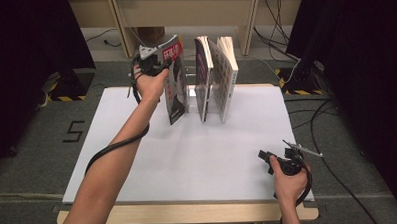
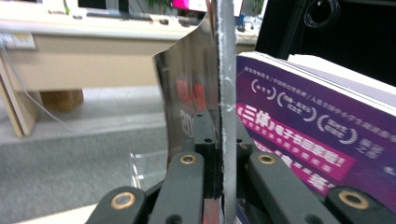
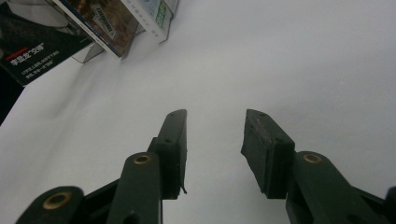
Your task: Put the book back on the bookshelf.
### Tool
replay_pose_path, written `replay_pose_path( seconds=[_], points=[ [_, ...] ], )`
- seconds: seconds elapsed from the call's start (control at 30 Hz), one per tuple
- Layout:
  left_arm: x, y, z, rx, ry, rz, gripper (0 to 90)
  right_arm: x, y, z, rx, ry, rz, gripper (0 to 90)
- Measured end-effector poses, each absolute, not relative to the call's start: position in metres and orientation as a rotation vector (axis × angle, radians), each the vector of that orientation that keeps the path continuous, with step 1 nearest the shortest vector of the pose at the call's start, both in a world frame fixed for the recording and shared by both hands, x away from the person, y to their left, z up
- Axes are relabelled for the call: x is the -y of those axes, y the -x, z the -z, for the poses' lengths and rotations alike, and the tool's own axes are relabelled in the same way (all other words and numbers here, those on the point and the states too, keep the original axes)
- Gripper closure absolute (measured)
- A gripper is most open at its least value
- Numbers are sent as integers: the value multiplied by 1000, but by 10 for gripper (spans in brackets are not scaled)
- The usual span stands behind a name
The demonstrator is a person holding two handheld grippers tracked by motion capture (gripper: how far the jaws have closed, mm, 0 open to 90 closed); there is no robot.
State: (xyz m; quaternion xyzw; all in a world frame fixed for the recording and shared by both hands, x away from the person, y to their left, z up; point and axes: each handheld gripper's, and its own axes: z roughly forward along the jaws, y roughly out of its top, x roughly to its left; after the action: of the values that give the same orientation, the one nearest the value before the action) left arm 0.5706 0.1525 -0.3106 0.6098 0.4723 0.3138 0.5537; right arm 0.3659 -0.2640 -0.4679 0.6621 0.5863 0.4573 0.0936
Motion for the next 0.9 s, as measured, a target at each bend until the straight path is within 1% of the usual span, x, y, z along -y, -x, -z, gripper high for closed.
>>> replay_pose_path(
  seconds=[0.13,0.37,0.57,0.77,0.9],
  points=[
    [-149,-571,321,-1079,-1423,-807,865,264,-365,468,-1737,-1972,-1361,601],
    [-146,-566,332,-1052,-1411,-836,865,264,-365,467,-1738,-1972,-1359,601],
    [-151,-548,338,-1036,-1413,-817,863,261,-365,466,-1747,-1960,-1363,601],
    [-165,-532,341,-1036,-1444,-853,863,258,-364,463,-1762,-1946,-1363,600],
    [-175,-524,341,-1083,-1463,-821,863,256,-365,464,-1756,-1956,-1365,600]
  ],
)
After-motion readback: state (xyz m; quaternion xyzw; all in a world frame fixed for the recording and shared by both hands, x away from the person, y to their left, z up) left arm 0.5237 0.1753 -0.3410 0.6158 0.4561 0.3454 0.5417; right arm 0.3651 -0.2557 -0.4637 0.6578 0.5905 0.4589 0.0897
